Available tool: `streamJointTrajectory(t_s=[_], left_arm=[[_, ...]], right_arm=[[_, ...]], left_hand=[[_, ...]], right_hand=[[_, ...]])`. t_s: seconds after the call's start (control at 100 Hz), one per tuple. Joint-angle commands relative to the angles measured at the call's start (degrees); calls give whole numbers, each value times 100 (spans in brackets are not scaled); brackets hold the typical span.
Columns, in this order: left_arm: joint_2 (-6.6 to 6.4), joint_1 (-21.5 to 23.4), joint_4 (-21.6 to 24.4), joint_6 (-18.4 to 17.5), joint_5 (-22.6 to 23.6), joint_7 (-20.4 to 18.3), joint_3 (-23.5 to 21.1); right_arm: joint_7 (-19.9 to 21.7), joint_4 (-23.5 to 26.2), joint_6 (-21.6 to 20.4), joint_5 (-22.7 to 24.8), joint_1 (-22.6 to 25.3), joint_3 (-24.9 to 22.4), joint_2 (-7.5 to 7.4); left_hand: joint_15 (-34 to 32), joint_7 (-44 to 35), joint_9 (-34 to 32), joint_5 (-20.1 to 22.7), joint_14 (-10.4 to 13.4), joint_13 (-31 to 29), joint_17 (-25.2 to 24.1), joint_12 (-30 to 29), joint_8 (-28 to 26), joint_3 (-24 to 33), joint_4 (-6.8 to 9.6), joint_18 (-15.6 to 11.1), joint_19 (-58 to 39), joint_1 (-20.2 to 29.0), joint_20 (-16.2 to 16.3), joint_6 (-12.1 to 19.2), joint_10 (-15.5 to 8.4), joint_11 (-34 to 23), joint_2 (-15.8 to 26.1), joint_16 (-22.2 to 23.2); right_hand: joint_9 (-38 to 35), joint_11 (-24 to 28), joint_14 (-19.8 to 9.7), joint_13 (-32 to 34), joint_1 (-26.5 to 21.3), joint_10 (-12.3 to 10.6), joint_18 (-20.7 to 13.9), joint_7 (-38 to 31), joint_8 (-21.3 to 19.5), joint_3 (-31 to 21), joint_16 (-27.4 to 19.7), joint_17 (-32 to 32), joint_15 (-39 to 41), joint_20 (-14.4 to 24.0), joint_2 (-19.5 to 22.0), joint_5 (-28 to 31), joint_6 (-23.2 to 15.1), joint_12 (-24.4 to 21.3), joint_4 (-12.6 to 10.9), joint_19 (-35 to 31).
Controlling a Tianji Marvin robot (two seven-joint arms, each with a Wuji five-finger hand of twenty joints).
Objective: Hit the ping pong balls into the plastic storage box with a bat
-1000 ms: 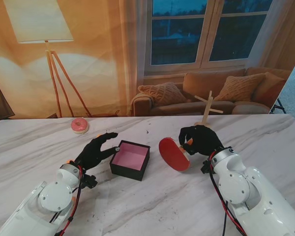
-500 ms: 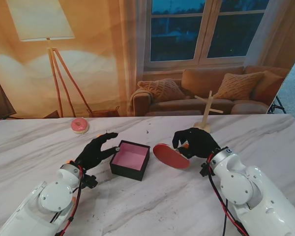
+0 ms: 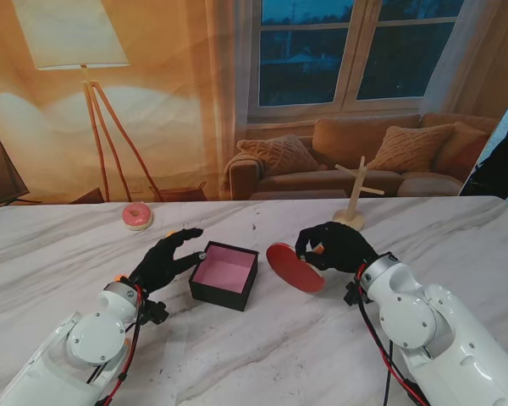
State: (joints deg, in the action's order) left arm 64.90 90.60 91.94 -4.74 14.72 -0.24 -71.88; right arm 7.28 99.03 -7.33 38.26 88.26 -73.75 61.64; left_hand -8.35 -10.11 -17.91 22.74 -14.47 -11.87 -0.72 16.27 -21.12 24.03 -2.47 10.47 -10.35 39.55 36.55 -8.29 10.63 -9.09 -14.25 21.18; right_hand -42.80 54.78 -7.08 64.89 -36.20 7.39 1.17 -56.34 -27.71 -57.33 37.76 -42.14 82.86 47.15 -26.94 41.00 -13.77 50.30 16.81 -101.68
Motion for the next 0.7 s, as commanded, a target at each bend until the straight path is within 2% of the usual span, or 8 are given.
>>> streamJointTrajectory(t_s=[0.0, 0.2, 0.43, 0.51, 0.56, 0.57, 0.59, 0.69], left_arm=[[31, 24, 7, 22, -12, -59, -3], [35, 29, 13, 51, -13, -46, -9], [30, 20, 10, 66, -36, -83, -1], [32, 18, 6, 67, -36, -75, -1], [33, 18, 5, 71, -34, -70, -1], [33, 18, 5, 71, -34, -70, -1], [33, 18, 6, 73, -34, -72, -1], [33, 16, 2, 71, -32, -72, 0]], right_arm=[[70, -48, 51, 109, -31, 30, -31], [-11, -186, -99, 549, -117, 60, -61], [140, -235, -158, 639, -143, 56, -98], [187, -235, -228, 700, -147, 34, -115], [201, -239, -282, 768, -152, 22, -125], [203, -241, -295, 779, -153, 20, -127], [208, -244, -317, 795, -157, 17, -130], [218, -258, -375, 871, -174, 16, -141]], left_hand=[[0, 11, -114, 176, 1, 251, -104, 68, -5, -217, -15, -36, 27, 164, 45, 67, 12, 117, 138, 70], [-2, 6, -123, 192, -7, 242, -109, 69, -6, -246, -12, -6, 29, 173, 49, 69, 14, 120, 149, 78], [9, 8, -122, 186, 2, 248, -129, 68, -6, -286, -10, 55, 29, 174, 60, 77, -7, 127, 180, 81], [9, 4, -133, 197, -3, 238, -125, 69, -8, -297, -8, 64, 23, 182, 68, 75, 6, 125, 178, 83], [13, 6, -129, 193, -4, 242, -131, 69, -7, -305, -8, 74, 23, 184, 72, 82, 0, 128, 180, 84], [13, 5, -130, 196, -4, 243, -133, 69, -8, -306, -7, 74, 24, 184, 72, 82, 1, 128, 181, 84], [14, 8, -127, 189, 1, 245, -134, 68, -7, -309, -7, 73, 23, 182, 74, 81, 5, 130, 185, 85], [14, 9, -130, 188, 6, 236, -128, 69, -7, -324, -6, 104, 16, 183, 84, 90, -4, 131, 190, 88]], right_hand=[[152, 186, 59, -157, 630, -163, 44, -145, 33, -328, 76, 92, 167, 208, -159, -25, 140, -43, -136, -303], [124, 309, 63, -239, 1715, -159, 8, 136, -165, -681, 95, 199, 131, 300, -609, -167, 380, -72, -300, -216], [-37, 702, 42, -362, 1321, -262, 8, 408, -313, -1084, 138, 386, 78, 341, -865, -676, 215, 283, -283, -104], [-27, 704, -12, -401, 1431, -323, -15, 579, -401, -1273, 180, 418, 32, 378, -1064, -760, 243, 404, -333, -64], [-12, 681, -79, -417, 1549, -369, -27, 868, -643, -1204, 226, 422, -17, 394, -1185, -786, 344, 476, -555, -34], [-11, 676, -84, -416, 1583, -376, -27, 990, -834, -1203, 236, 423, -23, 395, -1200, -769, 371, 484, -710, -32], [-2, 669, -89, -419, 1628, -380, -31, 1105, -978, -1191, 244, 426, -29, 393, -1280, -805, 395, 490, -831, -22], [39, 643, -83, -476, 1691, -417, -23, 1244, -1042, -1207, 242, 471, -73, 367, -1633, -1068, 405, 489, -844, 61]])
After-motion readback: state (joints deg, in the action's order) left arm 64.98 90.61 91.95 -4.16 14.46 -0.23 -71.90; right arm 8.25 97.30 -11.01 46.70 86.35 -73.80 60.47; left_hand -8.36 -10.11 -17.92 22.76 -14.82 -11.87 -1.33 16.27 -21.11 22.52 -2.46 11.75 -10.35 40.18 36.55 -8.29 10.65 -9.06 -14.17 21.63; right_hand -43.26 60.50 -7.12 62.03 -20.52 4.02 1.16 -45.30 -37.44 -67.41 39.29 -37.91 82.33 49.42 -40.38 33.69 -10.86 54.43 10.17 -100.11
